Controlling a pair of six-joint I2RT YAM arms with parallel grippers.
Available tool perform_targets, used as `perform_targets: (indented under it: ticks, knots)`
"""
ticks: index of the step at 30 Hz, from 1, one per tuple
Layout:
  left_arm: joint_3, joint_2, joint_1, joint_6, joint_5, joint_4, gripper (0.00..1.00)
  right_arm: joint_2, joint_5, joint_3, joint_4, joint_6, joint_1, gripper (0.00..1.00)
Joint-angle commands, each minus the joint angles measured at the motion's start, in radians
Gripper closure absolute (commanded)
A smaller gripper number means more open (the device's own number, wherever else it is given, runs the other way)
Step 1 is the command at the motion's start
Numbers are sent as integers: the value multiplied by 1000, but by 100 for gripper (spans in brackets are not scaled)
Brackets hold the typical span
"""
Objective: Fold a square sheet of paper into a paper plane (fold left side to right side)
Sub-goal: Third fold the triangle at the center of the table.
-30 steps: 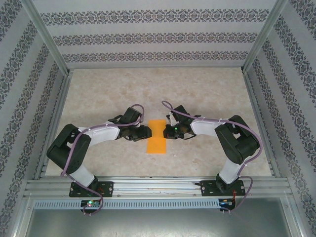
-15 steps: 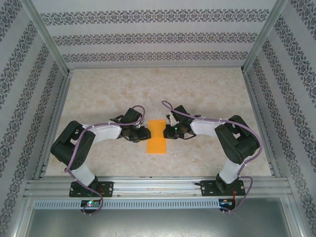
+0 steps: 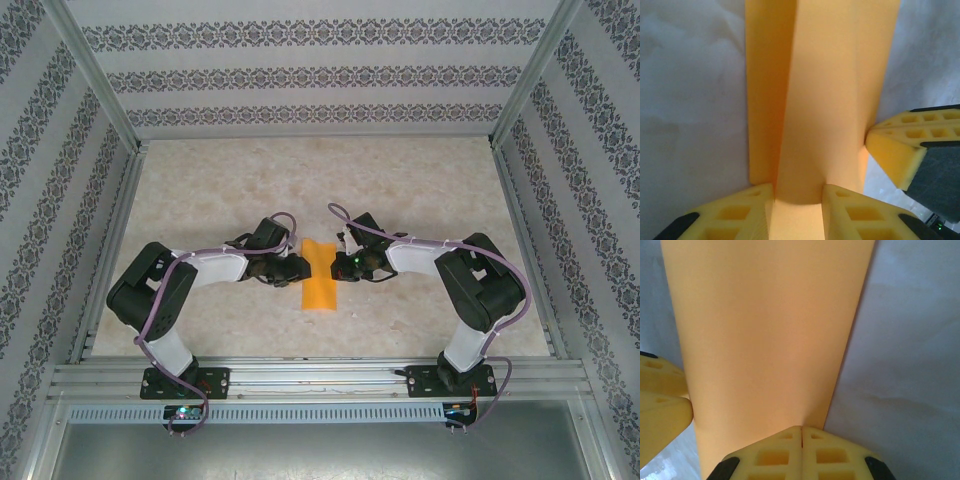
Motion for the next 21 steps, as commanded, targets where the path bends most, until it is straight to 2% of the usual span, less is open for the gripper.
perform_targets:
  ticks: [1, 6, 12, 15, 21]
  knots:
    - [-12, 1, -3, -18, 23, 56, 67, 44, 40, -10, -40, -14, -5, 100]
    - [-14, -17, -1, -9, -6, 35, 61, 42, 42, -14, -40, -15, -5, 100]
    - [-4, -13, -1, -3, 0, 40, 60, 42, 42, -17, -39, -16, -6, 100]
    - [5, -13, 0, 8, -13, 15, 64, 38, 44, -18, -39, -16, -6, 100]
    - [-12, -19, -1, -5, -8, 26, 83, 11, 52, -14, -36, -24, -12, 100]
